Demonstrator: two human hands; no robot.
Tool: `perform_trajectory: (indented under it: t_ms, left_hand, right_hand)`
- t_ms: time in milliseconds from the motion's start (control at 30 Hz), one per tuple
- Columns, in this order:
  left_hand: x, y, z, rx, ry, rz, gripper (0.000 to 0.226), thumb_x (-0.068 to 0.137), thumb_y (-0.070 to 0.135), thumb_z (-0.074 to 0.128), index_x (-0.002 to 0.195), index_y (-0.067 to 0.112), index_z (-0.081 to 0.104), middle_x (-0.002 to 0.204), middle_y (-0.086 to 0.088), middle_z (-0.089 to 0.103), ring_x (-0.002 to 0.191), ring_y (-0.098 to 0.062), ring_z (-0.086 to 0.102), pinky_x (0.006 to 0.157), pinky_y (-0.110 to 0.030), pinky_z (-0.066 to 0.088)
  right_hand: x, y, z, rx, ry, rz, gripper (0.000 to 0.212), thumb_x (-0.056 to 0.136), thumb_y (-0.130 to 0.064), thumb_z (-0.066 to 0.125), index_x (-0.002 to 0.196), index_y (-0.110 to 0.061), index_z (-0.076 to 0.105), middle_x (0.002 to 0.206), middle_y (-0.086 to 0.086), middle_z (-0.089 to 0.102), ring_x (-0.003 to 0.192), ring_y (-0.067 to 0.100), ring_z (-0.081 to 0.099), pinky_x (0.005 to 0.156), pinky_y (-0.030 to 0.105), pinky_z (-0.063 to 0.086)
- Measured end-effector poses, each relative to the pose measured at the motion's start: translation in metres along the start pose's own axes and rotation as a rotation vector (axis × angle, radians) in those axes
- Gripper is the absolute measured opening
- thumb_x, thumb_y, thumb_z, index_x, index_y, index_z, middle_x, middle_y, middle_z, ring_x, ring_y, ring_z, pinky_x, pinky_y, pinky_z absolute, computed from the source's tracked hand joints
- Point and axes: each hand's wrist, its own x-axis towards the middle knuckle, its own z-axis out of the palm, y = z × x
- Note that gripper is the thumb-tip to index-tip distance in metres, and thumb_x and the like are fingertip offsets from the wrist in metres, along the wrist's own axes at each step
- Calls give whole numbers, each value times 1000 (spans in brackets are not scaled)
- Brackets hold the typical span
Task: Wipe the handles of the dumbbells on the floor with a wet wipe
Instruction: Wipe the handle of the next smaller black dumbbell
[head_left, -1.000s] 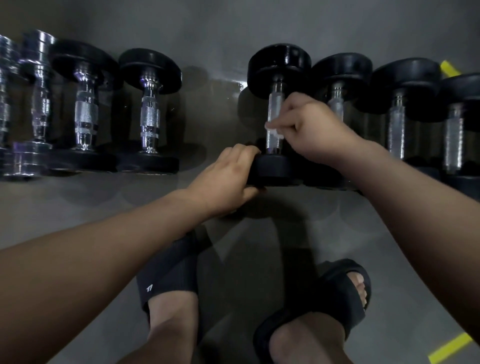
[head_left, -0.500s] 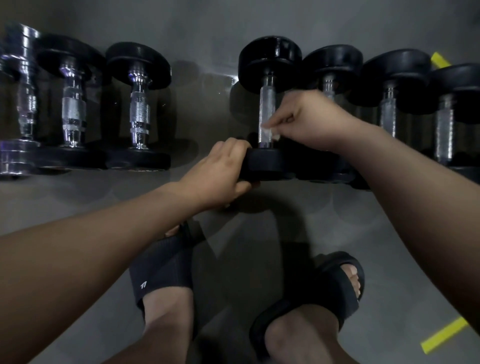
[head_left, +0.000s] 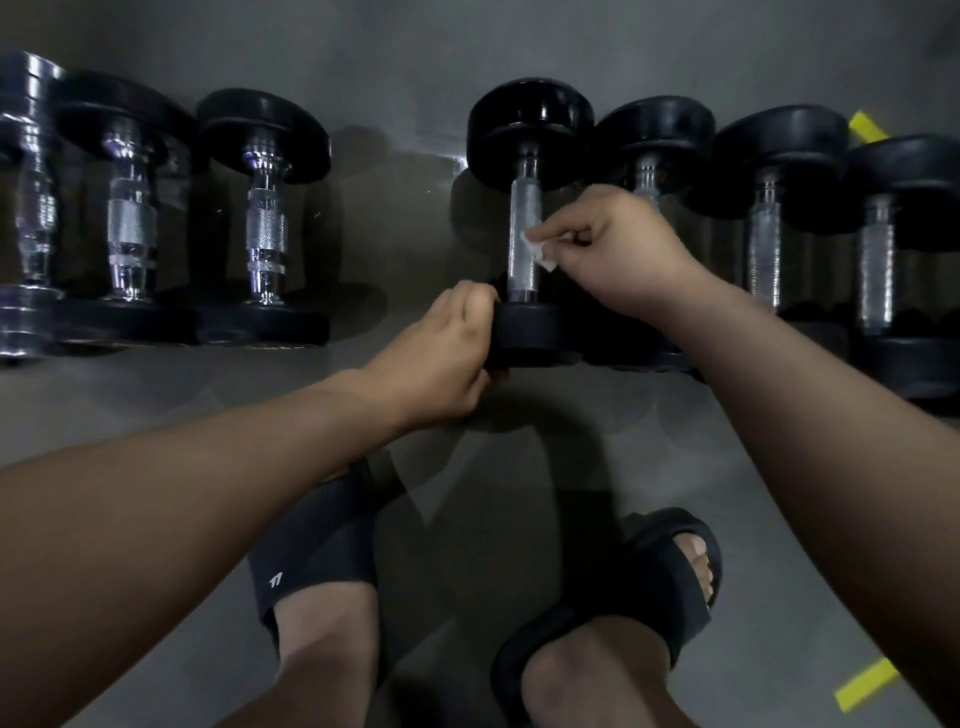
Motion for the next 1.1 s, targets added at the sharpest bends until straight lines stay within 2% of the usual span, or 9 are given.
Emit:
perform_trajectory:
  t_ms: [233, 333, 433, 600, 733, 800, 933, 1000, 1100]
  left_hand:
    - [6, 26, -7, 363, -32, -19, 53, 79, 16, 68, 120, 4, 37, 120, -17, 45, 107, -33, 48, 86, -36, 43]
    - [7, 31, -8, 409, -38, -39, 57, 77, 15, 67, 123, 5, 35, 123, -15, 43, 110, -32, 47, 83, -34, 41]
    - [7, 31, -8, 391, -41, -48, 57, 78, 15, 66, 124, 5, 35, 123, -15, 43, 110, -32, 48, 83, -36, 44]
    - [9, 36, -10, 412, -52, -60, 53, 79, 12, 64, 124, 5, 36, 123, -16, 43, 110, -33, 48, 83, -36, 44]
    - [11, 43, -7, 477, -54, -66, 62, 78, 9, 60, 133, -1, 33, 127, -19, 42, 112, -36, 47, 95, -38, 42]
    - [10, 40, -6, 434, -44, -43, 60, 79, 9, 59, 132, 0, 34, 126, -18, 42, 112, -35, 46, 96, -37, 41]
    - [4, 17, -7, 127, 15, -23, 58, 80, 24, 75, 126, 7, 43, 122, -13, 46, 111, -30, 46, 96, -42, 46]
    - [1, 6, -8, -29, 38, -72, 66, 77, 33, 82, 126, 9, 46, 124, -10, 48, 115, -27, 46, 97, -45, 46]
    - [-2, -1, -7, -93, 34, -68, 69, 78, 43, 82, 127, 10, 47, 124, -8, 49, 116, -23, 47, 97, -42, 46]
  right_hand:
    - [8, -1, 10, 13, 151, 20, 22, 90, -19, 70, 111, -25, 76, 101, -8, 55, 88, 5, 54, 75, -1, 33]
    - [-3, -7, 5, -8, -55, -104, 20, 89, -17, 72, 105, -25, 79, 96, -7, 57, 89, 7, 58, 85, 11, 43]
    - [-5, -15, -7, -115, -275, -172, 24, 88, -14, 70, 103, -29, 80, 88, -12, 58, 87, 6, 60, 84, 19, 47]
    - [12, -18, -5, -104, -10, -85, 20, 92, -20, 72, 112, -22, 78, 98, -12, 54, 92, 4, 57, 77, 3, 36]
    - [5, -21, -12, -104, -254, -85, 19, 89, -15, 74, 103, -26, 81, 84, -21, 59, 79, -11, 57, 76, -1, 41]
    - [2, -22, -13, -123, -313, -107, 21, 88, -13, 72, 102, -27, 81, 83, -22, 60, 80, -10, 59, 77, 0, 43]
    - [5, -11, -2, -97, -88, -89, 18, 89, -22, 75, 106, -27, 79, 86, -18, 52, 86, 0, 55, 85, 13, 43]
    - [5, -8, 1, -59, -37, -55, 19, 89, -23, 75, 107, -28, 79, 87, -19, 50, 84, -2, 53, 82, 7, 39]
    - [3, -15, -5, -88, -258, -57, 16, 86, -23, 78, 101, -27, 81, 85, -20, 58, 77, -12, 56, 72, -3, 35]
